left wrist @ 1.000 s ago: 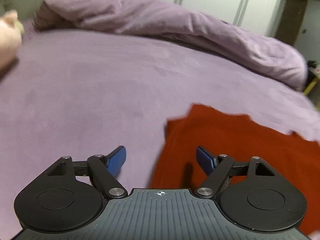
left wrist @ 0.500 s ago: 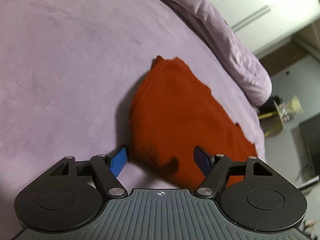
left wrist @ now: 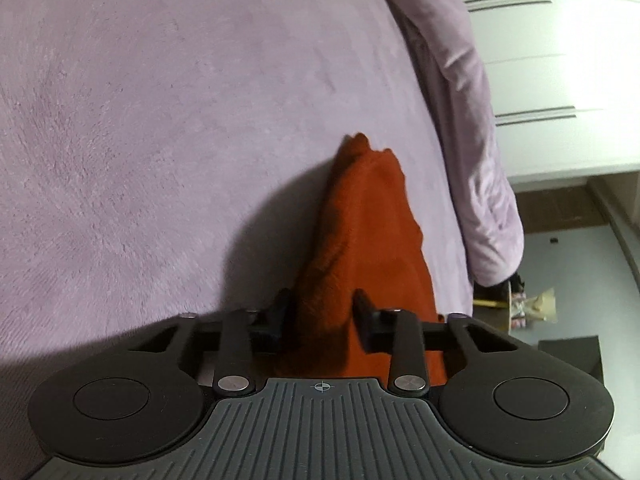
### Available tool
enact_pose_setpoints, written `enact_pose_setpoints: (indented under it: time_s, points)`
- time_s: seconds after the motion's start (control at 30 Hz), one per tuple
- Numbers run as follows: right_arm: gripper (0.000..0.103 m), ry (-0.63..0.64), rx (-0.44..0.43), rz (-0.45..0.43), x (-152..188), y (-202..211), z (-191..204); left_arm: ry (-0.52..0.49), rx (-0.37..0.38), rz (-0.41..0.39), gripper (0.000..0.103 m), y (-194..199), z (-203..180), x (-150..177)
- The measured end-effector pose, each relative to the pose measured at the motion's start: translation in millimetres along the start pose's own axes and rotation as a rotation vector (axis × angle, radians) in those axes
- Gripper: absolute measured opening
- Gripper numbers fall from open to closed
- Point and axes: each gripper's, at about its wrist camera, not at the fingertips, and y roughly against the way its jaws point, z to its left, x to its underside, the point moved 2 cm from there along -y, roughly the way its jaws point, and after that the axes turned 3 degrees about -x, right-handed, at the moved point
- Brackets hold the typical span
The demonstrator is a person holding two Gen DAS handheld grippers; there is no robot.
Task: Fold small clothes
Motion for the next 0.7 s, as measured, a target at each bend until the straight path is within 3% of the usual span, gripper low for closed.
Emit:
enact_pose_setpoints:
  time_s: [0.2, 0.33, 0.4, 0.47, 0.53, 0.7]
  points:
    - [0.011, 0.126, 0.042, 0.005, 5, -19, 22, -0.004, 0.025, -0.037, 0.018, 2, 1, -2]
    - [0.007, 0.102, -0.005, -0.07, 5, -4, 24, -0.03, 0.024, -0.048, 0.017, 7, -4, -1]
    - [0.007, 0.097, -0.016, 0.043, 14, -21, 19, -0.052, 0.008, -0.053, 0.017, 9, -10, 0]
    - [0.007, 0.105, -0.05, 0.049, 11, -19, 14, -0.088, -0.003, -0.063, 0.016, 13, -20, 1]
    - [0.006, 0.04, -0.085, 0.052, 0, -9, 5, -0.156, -0.025, -0.084, 0.016, 19, -36, 4]
    - [0.007, -0.126, -0.07, -0.131, -7, 53, -43, -0.437, -0.054, -0.142, 0.015, 31, -107, 30]
